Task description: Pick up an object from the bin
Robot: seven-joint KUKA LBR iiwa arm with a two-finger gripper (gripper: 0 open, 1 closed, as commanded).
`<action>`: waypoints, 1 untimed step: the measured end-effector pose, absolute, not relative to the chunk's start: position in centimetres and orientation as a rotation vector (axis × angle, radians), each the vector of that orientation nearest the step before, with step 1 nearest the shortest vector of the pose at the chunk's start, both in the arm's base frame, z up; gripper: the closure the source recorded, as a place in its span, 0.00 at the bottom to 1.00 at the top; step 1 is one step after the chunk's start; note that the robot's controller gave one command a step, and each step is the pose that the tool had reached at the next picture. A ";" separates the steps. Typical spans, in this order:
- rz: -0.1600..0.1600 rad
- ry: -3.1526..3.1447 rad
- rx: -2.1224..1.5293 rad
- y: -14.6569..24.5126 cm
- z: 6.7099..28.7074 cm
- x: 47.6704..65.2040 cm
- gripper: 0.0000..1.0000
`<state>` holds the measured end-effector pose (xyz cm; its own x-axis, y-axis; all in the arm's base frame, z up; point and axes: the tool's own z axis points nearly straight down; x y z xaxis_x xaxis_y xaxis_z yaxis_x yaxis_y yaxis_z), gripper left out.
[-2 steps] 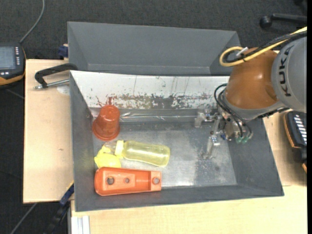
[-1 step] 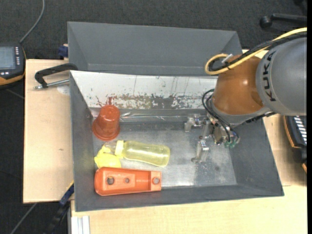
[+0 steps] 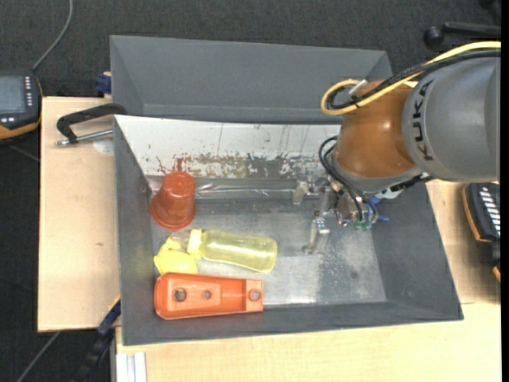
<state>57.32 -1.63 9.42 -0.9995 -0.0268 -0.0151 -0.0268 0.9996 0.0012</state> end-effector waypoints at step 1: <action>0.004 3.138 -0.096 2.2 7.7 54.5 0.00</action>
Offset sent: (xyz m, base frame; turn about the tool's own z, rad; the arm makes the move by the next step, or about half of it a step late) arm -0.0022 0.0513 -0.0218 -0.0647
